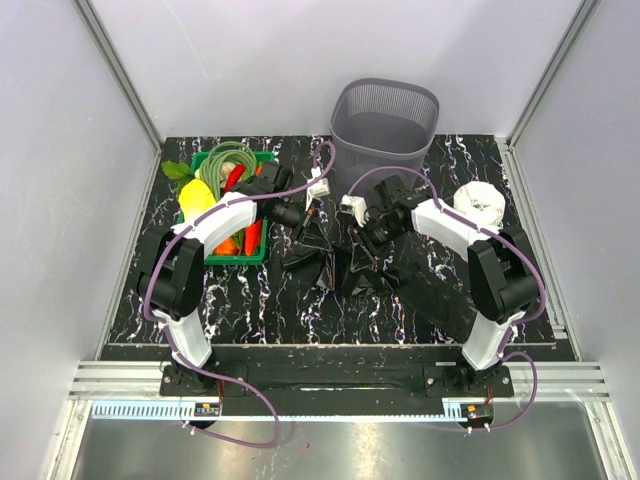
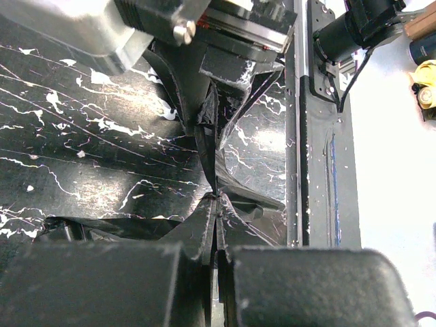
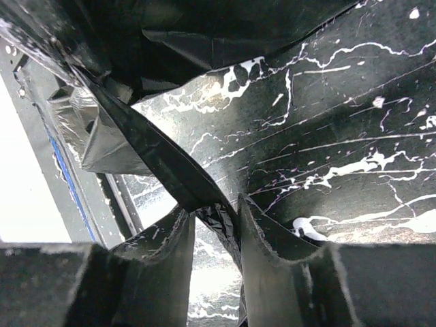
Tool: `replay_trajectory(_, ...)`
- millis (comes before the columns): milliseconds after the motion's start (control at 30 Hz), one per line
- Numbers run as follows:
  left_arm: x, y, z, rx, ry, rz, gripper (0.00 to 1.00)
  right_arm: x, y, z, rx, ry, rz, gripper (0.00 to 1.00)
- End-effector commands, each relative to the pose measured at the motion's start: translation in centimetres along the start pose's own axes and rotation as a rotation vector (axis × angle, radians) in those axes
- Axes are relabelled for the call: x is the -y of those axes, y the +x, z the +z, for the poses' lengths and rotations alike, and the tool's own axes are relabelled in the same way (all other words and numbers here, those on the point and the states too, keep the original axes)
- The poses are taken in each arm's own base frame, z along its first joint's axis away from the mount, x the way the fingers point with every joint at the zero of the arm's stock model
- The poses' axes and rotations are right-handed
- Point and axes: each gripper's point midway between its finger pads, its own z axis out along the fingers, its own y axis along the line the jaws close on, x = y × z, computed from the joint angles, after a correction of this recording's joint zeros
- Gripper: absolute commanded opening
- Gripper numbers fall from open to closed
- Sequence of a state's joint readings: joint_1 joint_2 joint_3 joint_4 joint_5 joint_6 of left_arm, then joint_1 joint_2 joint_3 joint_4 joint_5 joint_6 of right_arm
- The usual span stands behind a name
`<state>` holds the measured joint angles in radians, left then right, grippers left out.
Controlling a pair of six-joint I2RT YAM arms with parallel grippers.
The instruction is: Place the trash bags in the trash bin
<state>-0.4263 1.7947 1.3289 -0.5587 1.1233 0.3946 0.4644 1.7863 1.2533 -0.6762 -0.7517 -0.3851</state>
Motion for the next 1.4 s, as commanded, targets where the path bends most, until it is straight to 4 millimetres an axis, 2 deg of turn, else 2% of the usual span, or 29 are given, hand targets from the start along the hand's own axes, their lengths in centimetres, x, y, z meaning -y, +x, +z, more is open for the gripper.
replay_trajectory(0,0.7,-1.8,-0.1,0.038,0.033,0.069,0.0,0.0,0.1,-0.2,0.009,0.024,-0.027,0.37)
replay_trajectory(67,0.7,-1.9,-0.1,0.038,0.03,0.073,0.0,0.7,0.2,-0.6,0.005,0.085,-0.026,0.38)
replay_trajectory(100,0.7,-1.9,-0.1,0.037,0.028,0.073,0.0,1.3,0.3,-0.7,0.008,0.125,-0.023,0.34)
replay_trajectory(200,0.7,-1.7,-0.1,0.035,0.029,0.072,0.0,2.1,0.3,-1.3,0.008,0.19,-0.034,0.18)
replay_trajectory(267,0.7,-1.7,-0.1,0.035,0.029,0.072,0.0,2.2,0.4,-1.5,0.008,0.204,-0.032,0.0)
replay_trajectory(667,0.9,-1.1,-0.2,0.014,0.026,0.081,0.0,2.2,0.8,-1.6,-0.004,0.214,-0.032,0.0)
replay_trajectory(933,1.4,-2.4,-1.3,0.059,0.024,0.102,0.0,4.9,3.1,-1.0,-0.089,0.289,0.121,0.0)
replay_trajectory(1033,1.6,-2.8,-1.7,0.065,0.016,0.105,0.0,5.4,4.1,-0.8,-0.111,0.306,0.138,0.0)
replay_trajectory(1100,1.2,-2.7,-1.8,0.049,-0.01,0.109,0.0,5.1,4.6,-0.8,-0.13,0.283,0.12,0.0)
replay_trajectory(1167,0.5,-2.4,-1.7,0.03,-0.045,0.105,0.0,4.9,4.5,-1.1,-0.134,0.285,0.11,0.21)
replay_trajectory(1200,0.1,-2.1,-1.6,0.017,-0.061,0.107,0.0,4.7,4.2,-1.3,-0.131,0.283,0.096,0.37)
replay_trajectory(1267,-0.5,-1.9,-1.3,-0.001,-0.075,0.095,0.0,4.5,3.6,-2.1,-0.123,0.293,0.067,0.6)
replay_trajectory(1300,-0.7,-1.8,-1.1,-0.009,-0.08,0.085,0.0,4.2,3.2,-2.6,-0.118,0.299,0.045,0.68)
replay_trajectory(1367,-1.2,-1.7,-0.8,-0.018,-0.086,0.047,0.0,4.1,2.1,-3.9,-0.094,0.338,0.0,0.74)
